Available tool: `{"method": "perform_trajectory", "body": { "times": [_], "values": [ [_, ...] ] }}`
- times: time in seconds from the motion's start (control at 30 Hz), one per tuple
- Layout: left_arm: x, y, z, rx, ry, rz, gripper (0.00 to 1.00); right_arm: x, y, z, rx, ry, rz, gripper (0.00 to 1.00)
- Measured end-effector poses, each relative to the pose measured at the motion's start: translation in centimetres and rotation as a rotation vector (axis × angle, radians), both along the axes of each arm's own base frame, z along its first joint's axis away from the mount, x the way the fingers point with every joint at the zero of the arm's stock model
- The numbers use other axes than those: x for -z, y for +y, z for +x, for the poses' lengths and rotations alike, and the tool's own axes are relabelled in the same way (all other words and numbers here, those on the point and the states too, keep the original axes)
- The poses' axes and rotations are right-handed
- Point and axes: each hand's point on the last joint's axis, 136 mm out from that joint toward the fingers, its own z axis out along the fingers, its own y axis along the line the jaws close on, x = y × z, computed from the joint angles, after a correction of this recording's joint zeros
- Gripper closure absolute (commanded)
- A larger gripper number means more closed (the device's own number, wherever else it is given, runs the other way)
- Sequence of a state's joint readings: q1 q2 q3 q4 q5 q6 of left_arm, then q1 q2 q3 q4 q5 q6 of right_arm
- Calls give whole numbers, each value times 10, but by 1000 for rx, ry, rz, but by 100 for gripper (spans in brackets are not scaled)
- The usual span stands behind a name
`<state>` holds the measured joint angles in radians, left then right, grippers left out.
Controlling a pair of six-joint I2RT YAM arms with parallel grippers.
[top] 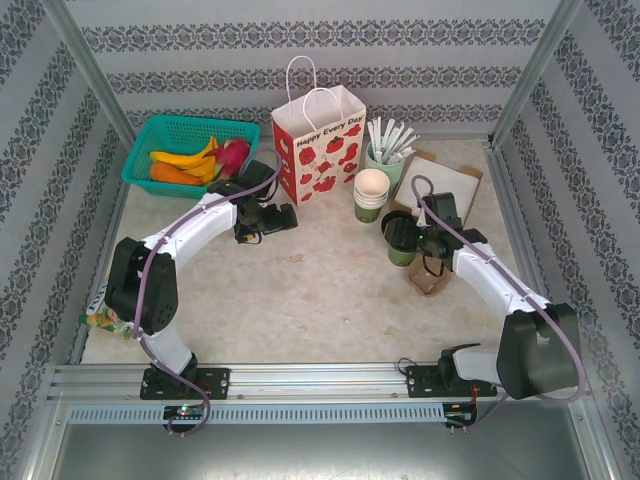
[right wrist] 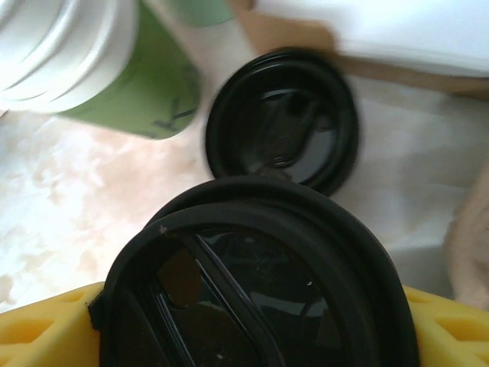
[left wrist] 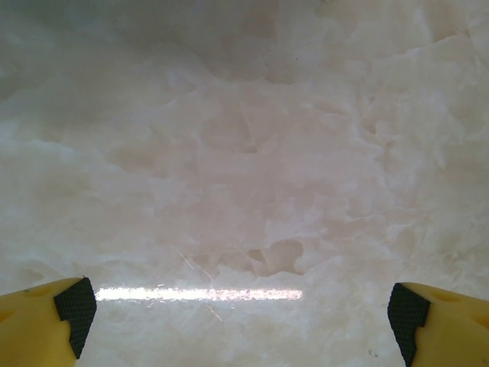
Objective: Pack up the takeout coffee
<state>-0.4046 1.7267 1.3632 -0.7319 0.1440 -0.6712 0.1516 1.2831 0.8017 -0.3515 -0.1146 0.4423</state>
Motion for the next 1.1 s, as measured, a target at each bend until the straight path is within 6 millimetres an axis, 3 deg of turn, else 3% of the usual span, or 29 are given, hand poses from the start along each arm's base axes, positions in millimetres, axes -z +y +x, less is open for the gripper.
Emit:
{"method": "perform_trajectory", "body": {
  "times": [0.27, 0.47, 0.77, 0.97, 1.1],
  "values": [
    [-1, -1, 3, 0, -14, -4, 0, 0, -53, 7, 173, -5, -41, 19],
    [-12, -6, 12, 9, -77, -34, 0, 0, -67, 40, 225, -48, -38, 19],
    [-75, -9, 37, -4, -264, -102, 0, -2, -64, 95, 210, -94, -14, 20],
    [-136, -1, 77, -55, -409, -132, 0, -3, -59, 124, 191, -118, 11, 20],
    [-151, 0, 105, -76, -443, -134, 0, -3, -59, 141, 191, -134, 12, 19]
  ]
}}
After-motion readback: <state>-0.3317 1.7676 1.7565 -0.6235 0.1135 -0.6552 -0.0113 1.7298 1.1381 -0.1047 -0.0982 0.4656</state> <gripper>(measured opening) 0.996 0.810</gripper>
